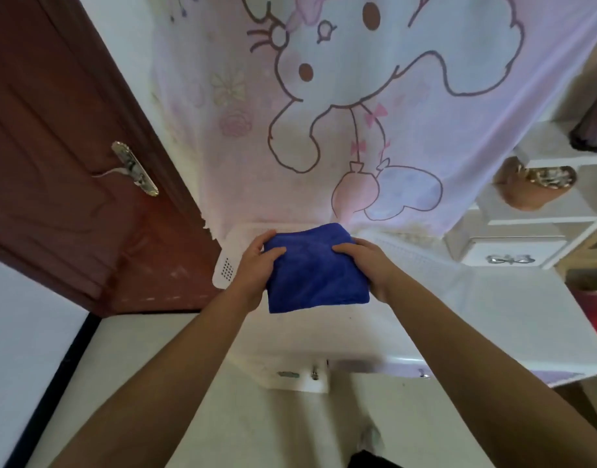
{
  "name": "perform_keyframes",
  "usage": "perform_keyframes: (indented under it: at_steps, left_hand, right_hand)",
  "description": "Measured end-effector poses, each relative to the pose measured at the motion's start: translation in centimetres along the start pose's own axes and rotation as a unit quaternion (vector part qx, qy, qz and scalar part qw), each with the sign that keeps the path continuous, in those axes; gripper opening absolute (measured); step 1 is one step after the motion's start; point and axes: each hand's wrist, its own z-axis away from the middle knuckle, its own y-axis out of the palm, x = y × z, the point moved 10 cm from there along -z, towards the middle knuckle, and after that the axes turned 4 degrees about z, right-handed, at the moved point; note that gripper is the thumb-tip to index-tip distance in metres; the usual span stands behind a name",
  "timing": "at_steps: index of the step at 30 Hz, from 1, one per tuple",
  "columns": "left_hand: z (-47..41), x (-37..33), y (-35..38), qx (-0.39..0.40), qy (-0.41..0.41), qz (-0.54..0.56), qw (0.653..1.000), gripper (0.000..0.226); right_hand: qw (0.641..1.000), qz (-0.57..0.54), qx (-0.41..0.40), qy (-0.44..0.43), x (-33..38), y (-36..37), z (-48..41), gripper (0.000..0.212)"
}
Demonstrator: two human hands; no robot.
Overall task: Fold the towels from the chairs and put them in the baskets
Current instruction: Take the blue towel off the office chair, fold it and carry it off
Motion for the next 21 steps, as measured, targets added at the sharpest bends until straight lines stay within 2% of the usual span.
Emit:
perform_keyframes:
  at_steps: [6, 11, 16, 21]
  left_hand:
    - [-6.2, 2.2, -5.5, -0.058, -0.117, 0.033, 0.991, 0.062]
    - [-12.8, 5.6, -8.8, -0.040, -0.164, -0.004, 0.986, 0.053]
    - [-19.0, 9.4, -9.8, 0.013, -0.183, -0.048, 0.982, 0.056]
    - [-22.5, 11.3, -11.3, -0.003, -0.128, -0.138, 0.982, 0.058]
  right_hand:
    - [0.997, -0.010, 0.043, 0.063, -0.8, 5.6, -9.0, 0.047]
    - [0.994, 0.014, 0.033, 0.106, -3.3, 8.9, -14.9, 0.052]
    - [0.987, 0.025, -0.055, 0.147, -6.6, 9.6, -18.5, 0.056]
    - [0.980, 0.007, -0.097, 0.175, -9.9, 10.8, -21.2, 0.066]
